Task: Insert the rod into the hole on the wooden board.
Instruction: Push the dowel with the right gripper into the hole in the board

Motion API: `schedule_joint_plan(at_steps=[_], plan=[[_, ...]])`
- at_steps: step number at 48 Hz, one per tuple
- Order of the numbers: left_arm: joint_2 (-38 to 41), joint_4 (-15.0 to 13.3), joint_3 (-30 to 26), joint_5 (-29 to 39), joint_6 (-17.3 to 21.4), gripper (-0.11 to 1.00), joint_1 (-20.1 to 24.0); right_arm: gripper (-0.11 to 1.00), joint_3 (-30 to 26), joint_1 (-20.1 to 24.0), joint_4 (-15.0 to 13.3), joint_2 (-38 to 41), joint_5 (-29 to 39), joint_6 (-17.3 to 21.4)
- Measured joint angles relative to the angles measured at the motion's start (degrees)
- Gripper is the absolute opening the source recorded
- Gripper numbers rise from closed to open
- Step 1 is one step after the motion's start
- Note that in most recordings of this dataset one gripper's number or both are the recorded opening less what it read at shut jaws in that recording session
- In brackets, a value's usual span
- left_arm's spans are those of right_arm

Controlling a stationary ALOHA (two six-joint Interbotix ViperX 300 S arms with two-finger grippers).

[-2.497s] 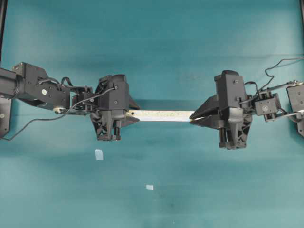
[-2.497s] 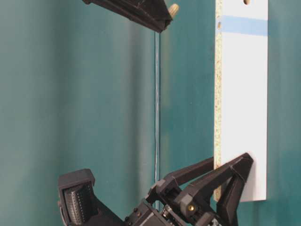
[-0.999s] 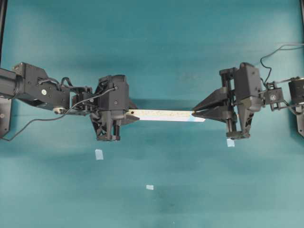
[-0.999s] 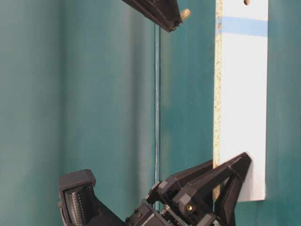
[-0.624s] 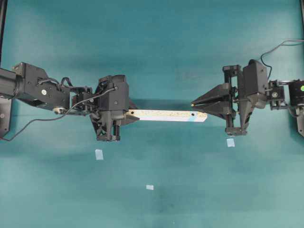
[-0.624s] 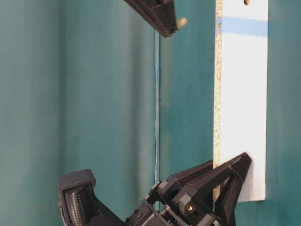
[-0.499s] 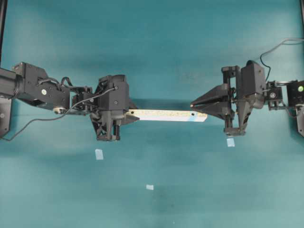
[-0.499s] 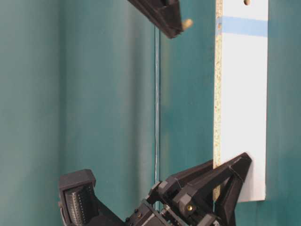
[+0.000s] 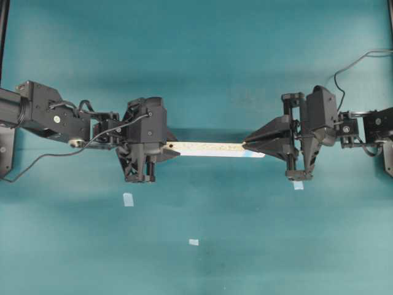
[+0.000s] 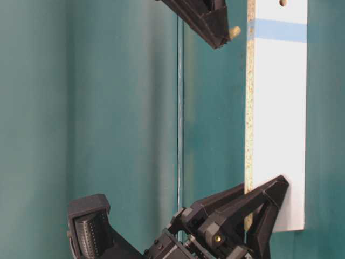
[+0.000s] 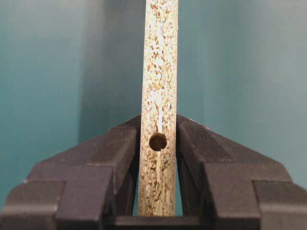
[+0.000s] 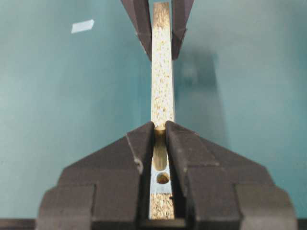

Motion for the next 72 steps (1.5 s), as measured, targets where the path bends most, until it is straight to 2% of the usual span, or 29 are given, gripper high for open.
schedule_joint_plan(at_steps=[34, 72], plan=[[0.0, 0.0, 0.0, 0.0, 0.0, 0.32, 0.0, 0.11, -0.88, 0.09, 0.35, 2.99, -1.05, -0.44], [-0.09, 0.0, 0.0, 0.18, 0.0, 0.32, 0.0, 0.11, 0.0, 0.53, 1.23, 2.99, -1.23, -0.18]])
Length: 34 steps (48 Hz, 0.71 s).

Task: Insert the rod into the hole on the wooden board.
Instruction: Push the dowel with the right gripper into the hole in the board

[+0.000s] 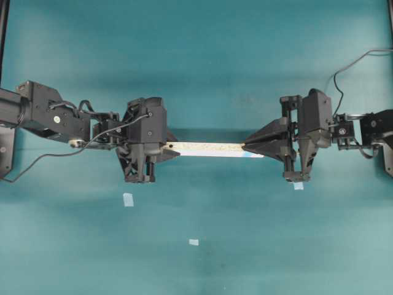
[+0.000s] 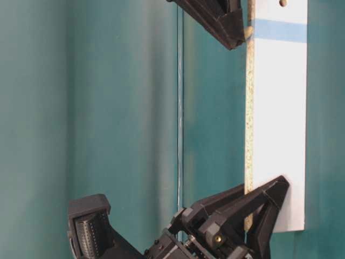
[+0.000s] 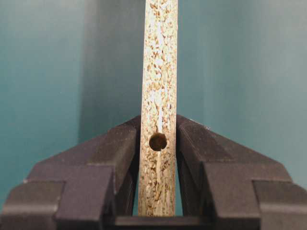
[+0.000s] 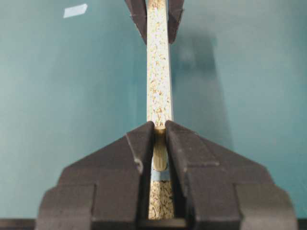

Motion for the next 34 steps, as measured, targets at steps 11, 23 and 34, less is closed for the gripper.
schedule_joint_plan(at_steps=[11, 23, 34], plan=[[0.09, 0.0, 0.0, 0.09, 0.0, 0.32, 0.0, 0.11, 0.44, 0.18, 0.88, -0.7, 0.79, 0.44], [0.09, 0.0, 0.0, 0.26, 0.0, 0.32, 0.0, 0.11, 1.41, 0.35, 1.32, -2.46, 3.78, 0.44], [0.09, 0.0, 0.0, 0.35, 0.0, 0.32, 0.0, 0.11, 2.55, 0.7, 1.32, -3.87, 5.27, 0.44]])
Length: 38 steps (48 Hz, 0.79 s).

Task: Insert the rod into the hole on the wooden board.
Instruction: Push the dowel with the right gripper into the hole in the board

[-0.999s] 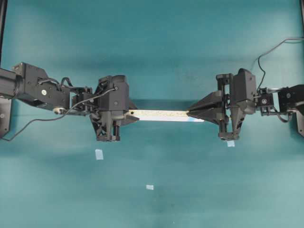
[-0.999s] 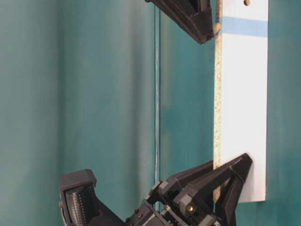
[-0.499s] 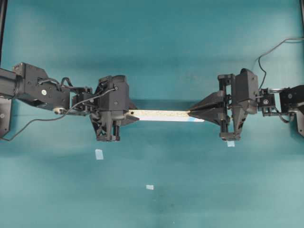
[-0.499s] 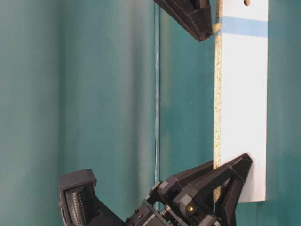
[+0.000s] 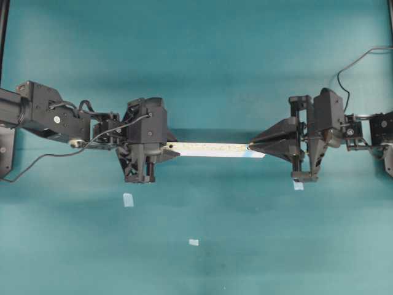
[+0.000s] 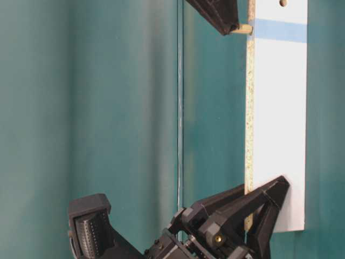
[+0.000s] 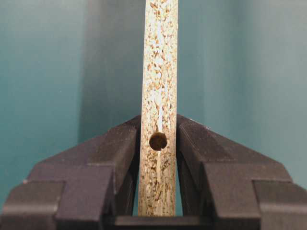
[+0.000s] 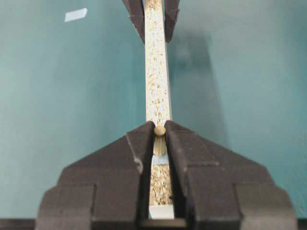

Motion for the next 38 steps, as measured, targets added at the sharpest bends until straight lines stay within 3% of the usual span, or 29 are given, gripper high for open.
schedule_joint_plan(at_steps=[38], plan=[[0.0, 0.0, 0.0, 0.0, 0.0, 0.32, -0.09, 0.11, -0.26, 1.49, -0.09, -0.44, 4.13, -0.88]])
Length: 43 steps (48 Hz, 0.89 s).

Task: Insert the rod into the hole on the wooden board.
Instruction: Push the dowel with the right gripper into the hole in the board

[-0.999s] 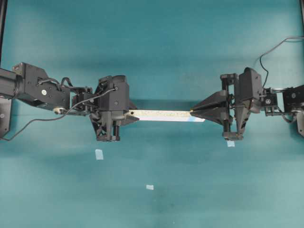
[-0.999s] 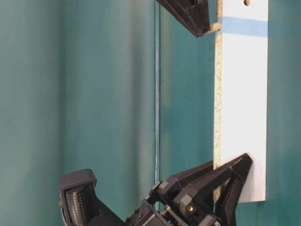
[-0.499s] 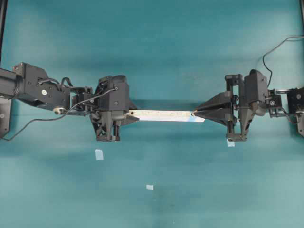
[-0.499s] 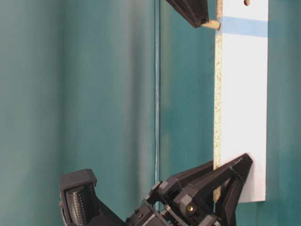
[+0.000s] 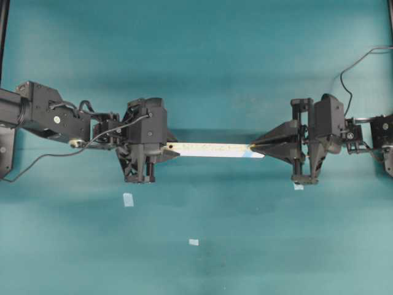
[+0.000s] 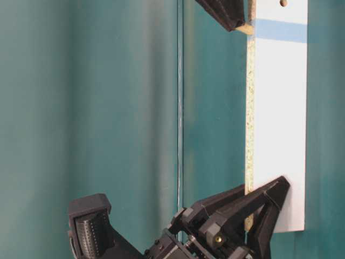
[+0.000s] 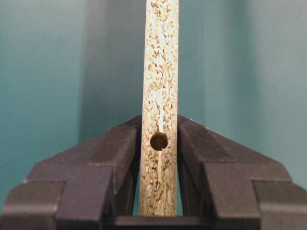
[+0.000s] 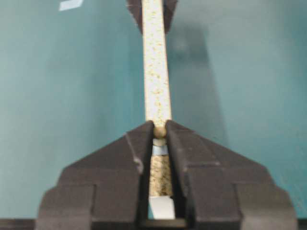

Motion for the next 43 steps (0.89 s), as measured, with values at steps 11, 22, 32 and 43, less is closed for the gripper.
schedule_joint_plan(at_steps=[11, 22, 32, 43], plan=[[-0.09, 0.0, 0.0, 0.09, 0.0, 0.32, 0.09, 0.11, -0.79, 0.0, 0.0, 0.0, 1.05, 0.09], [0.0, 0.0, 0.0, 0.09, 0.0, 0.32, 0.0, 0.11, -1.76, 0.0, -0.62, 0.0, 3.6, -0.18], [0.0, 0.0, 0.0, 0.09, 0.0, 0.32, 0.09, 0.11, -2.29, 0.0, -1.32, -0.09, 6.24, 0.0], [0.0, 0.0, 0.0, 0.09, 0.0, 0.32, 0.09, 0.11, -2.46, 0.0, -1.41, -0.09, 7.91, 0.09]])
